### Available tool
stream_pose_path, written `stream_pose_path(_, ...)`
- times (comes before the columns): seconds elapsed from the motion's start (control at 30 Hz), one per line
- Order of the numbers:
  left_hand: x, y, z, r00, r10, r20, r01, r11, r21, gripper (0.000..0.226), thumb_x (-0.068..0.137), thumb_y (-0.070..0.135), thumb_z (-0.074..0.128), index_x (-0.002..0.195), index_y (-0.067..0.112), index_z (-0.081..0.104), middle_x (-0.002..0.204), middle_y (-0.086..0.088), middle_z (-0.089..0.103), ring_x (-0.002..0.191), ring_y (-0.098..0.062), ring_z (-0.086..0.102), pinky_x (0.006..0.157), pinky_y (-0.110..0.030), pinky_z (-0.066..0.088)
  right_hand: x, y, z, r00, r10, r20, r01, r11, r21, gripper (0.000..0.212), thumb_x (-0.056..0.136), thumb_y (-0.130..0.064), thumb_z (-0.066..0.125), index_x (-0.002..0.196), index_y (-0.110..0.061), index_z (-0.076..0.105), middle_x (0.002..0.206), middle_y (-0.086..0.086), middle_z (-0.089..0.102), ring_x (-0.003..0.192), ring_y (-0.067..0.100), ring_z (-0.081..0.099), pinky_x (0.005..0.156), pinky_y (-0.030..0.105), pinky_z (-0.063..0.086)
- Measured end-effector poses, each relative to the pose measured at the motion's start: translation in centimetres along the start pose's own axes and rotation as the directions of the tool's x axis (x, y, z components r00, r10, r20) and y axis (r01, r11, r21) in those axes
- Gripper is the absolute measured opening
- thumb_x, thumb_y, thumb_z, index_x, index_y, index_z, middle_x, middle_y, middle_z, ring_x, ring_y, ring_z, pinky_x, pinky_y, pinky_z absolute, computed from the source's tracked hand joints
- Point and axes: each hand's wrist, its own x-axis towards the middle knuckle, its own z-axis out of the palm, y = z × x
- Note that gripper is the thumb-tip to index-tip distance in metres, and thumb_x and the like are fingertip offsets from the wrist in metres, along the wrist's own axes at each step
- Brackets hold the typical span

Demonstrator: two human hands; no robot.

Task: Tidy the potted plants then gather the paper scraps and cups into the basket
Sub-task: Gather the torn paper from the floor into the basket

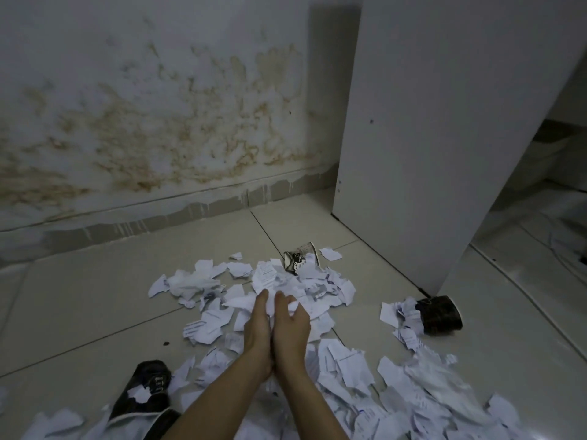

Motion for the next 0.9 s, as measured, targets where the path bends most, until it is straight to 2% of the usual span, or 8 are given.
stream_pose_path(0.13,-1.3,1.8,-0.3,0.997,0.018,0.073,-0.011,0.995,-0.095,0.051,0.093,0.042,0.044,0.125,0.004,0.056,0.088,-0.01,0.064,0.078,-0.02,0.057,0.066,-0.029,0.043,-0.9,-1.8,0.7,0.99,-0.1,0.103,0.11,0.99,-0.09,0.012,0.094,-0.032,0.048,0.085,-0.029,0.054,0.083,-0.01,0.064,0.08,0.011,0.063,0.071,0.024,0.049)
stream_pose_path(0.27,-1.8,3.4,-0.7,0.996,0.082,0.031,-0.077,0.987,-0.142,0.029,0.094,0.033,0.044,0.099,0.008,0.06,0.112,-0.015,0.058,0.099,-0.024,0.053,0.081,-0.031,0.04,-1.3,-3.1,1.7,0.967,-0.091,0.238,0.115,0.989,-0.089,0.023,0.097,-0.025,0.045,0.119,-0.025,0.048,0.117,-0.008,0.047,0.116,0.011,0.047,0.1,0.027,0.041)
stream_pose_path(0.33,-2.0,3.7,-1.0,0.991,0.133,-0.019,-0.134,0.987,-0.088,0.026,0.094,0.027,0.044,0.09,0.006,0.06,0.095,-0.014,0.06,0.086,-0.026,0.055,0.071,-0.03,0.041,-1.5,-3.4,2.1,0.969,-0.113,0.219,0.135,0.987,-0.09,0.015,0.096,-0.022,0.046,0.109,-0.029,0.049,0.124,0.0,0.046,0.122,0.017,0.044,0.104,0.033,0.04)
stream_pose_path(0.47,-2.5,4.2,-1.1,0.989,0.147,0.003,-0.146,0.985,-0.088,0.028,0.095,0.021,0.042,0.076,0.009,0.058,0.076,-0.009,0.055,0.068,-0.02,0.051,0.06,-0.027,0.039,-1.4,-3.5,2.3,0.959,-0.234,0.162,0.273,0.916,-0.295,0.02,0.095,-0.024,0.046,0.107,-0.015,0.06,0.134,-0.003,0.038,0.126,0.01,0.03,0.091,0.016,0.033)
stream_pose_path(0.6,-2.7,4.6,-0.9,0.989,0.149,0.011,-0.149,0.989,-0.01,0.025,0.092,0.016,0.047,0.073,0.005,0.061,0.079,-0.012,0.059,0.071,-0.024,0.054,0.063,-0.029,0.041,-1.6,-3.9,1.9,0.933,-0.348,0.094,0.34,0.764,-0.549,0.023,0.092,-0.031,0.05,0.101,-0.017,0.066,0.128,-0.011,0.046,0.12,0.013,0.034,0.095,0.025,0.035)
stream_pose_path(0.67,-2.7,4.8,-1.0,0.987,0.16,0.003,-0.16,0.987,0.031,0.026,0.09,0.015,0.05,0.068,0.006,0.063,0.075,-0.012,0.061,0.072,-0.027,0.056,0.065,-0.032,0.044,-2.0,-4.1,1.9,0.954,-0.282,0.1,0.297,0.855,-0.425,0.02,0.093,-0.03,0.05,0.101,-0.02,0.065,0.116,-0.007,0.06,0.113,0.014,0.05,0.092,0.029,0.042)
stream_pose_path(0.73,-2.7,5.0,-1.2,0.978,0.206,-0.011,-0.204,0.974,0.094,0.028,0.091,0.013,0.047,0.07,0.005,0.064,0.081,-0.014,0.06,0.077,-0.027,0.055,0.066,-0.032,0.044,-2.8,-4.3,2.0,0.966,-0.214,0.144,0.243,0.944,-0.225,0.013,0.093,-0.03,0.051,0.092,-0.025,0.063,0.094,-0.004,0.067,0.093,0.013,0.062,0.076,0.02,0.048)
stream_pose_path(0.9,-3.1,5.8,-1.9,0.956,0.29,-0.038,-0.273,0.933,0.236,0.039,0.092,0.01,0.043,0.057,0.014,0.059,0.078,-0.017,0.06,0.084,-0.03,0.056,0.069,-0.034,0.042,-4.1,-4.5,2.5,0.968,-0.224,0.114,0.236,0.965,-0.11,0.015,0.089,-0.029,0.058,0.075,-0.035,0.057,0.078,-0.016,0.063,0.076,-0.005,0.06,0.061,0.007,0.044)
